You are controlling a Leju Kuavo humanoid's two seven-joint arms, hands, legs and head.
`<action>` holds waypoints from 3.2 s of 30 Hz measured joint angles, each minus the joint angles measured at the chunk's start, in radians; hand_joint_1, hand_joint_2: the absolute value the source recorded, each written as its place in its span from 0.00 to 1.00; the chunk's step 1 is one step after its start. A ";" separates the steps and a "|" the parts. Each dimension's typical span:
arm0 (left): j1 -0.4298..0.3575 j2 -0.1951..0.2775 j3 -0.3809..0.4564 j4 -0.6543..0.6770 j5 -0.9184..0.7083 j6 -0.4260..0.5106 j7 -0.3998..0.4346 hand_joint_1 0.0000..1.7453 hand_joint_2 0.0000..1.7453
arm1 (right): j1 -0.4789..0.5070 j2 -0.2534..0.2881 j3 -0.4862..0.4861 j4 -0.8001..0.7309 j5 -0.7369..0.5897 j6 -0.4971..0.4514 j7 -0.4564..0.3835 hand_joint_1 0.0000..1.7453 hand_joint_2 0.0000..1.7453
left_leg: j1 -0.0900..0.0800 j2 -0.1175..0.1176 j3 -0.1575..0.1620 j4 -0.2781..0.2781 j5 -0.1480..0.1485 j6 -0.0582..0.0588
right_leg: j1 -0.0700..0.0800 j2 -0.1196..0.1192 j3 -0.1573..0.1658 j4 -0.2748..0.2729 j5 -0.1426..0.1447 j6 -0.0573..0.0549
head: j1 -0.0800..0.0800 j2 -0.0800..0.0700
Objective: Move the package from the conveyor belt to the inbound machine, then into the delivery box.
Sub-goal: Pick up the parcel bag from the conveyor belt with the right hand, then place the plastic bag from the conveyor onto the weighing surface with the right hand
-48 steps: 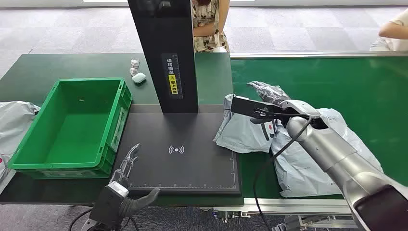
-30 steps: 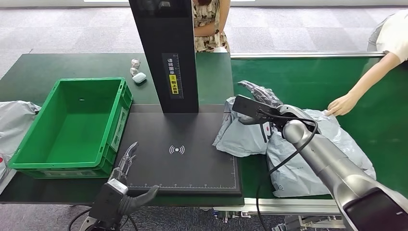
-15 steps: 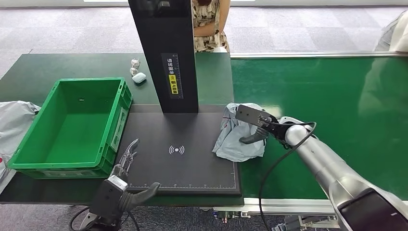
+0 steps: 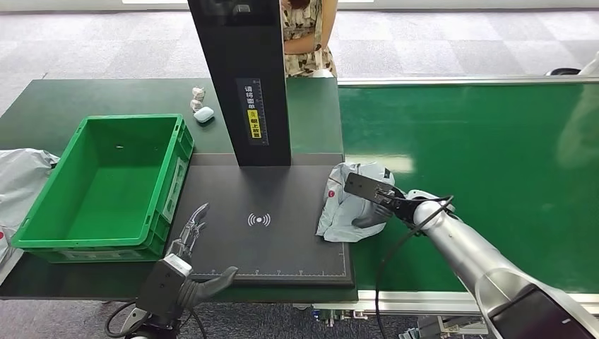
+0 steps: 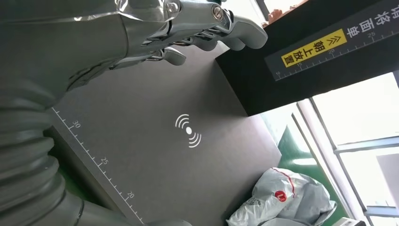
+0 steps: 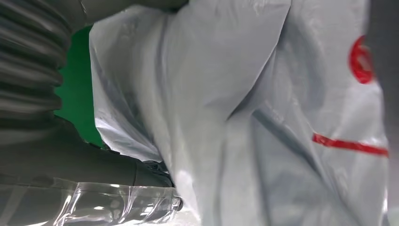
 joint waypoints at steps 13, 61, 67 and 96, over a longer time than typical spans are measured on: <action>-0.003 -0.002 -0.001 0.001 -0.014 -0.006 0.019 0.00 1.00 | 0.034 0.022 0.003 0.034 0.040 -0.157 0.028 1.00 1.00 | 0.000 0.002 0.005 0.000 0.000 0.000 | 0.000 0.002 0.004 0.000 0.000 0.000 | 0.000 0.000; -0.017 -0.020 -0.001 0.030 -0.016 0.020 -0.015 0.00 1.00 | 0.021 0.261 -0.190 -0.394 -0.515 -0.212 -0.073 1.00 1.00 | 0.000 0.001 -0.004 -0.001 0.002 -0.002 | 0.000 0.001 -0.005 0.003 0.000 -0.001 | 0.000 0.000; -0.017 -0.017 0.000 0.030 0.018 0.077 -0.016 0.00 1.00 | -0.012 0.325 -0.081 -0.303 -0.615 -0.257 0.006 0.00 1.00 | 0.000 0.001 -0.005 -0.001 0.002 -0.002 | 0.000 0.001 -0.005 0.003 0.000 -0.001 | 0.000 0.000; -0.009 0.000 0.005 0.026 0.032 0.184 -0.014 0.00 1.00 | 0.330 0.158 -0.177 -0.640 -0.642 -0.438 -0.301 0.00 1.00 | 0.000 -0.002 -0.005 0.000 0.001 -0.002 | 0.000 -0.001 -0.006 0.002 -0.001 -0.002 | 0.000 0.000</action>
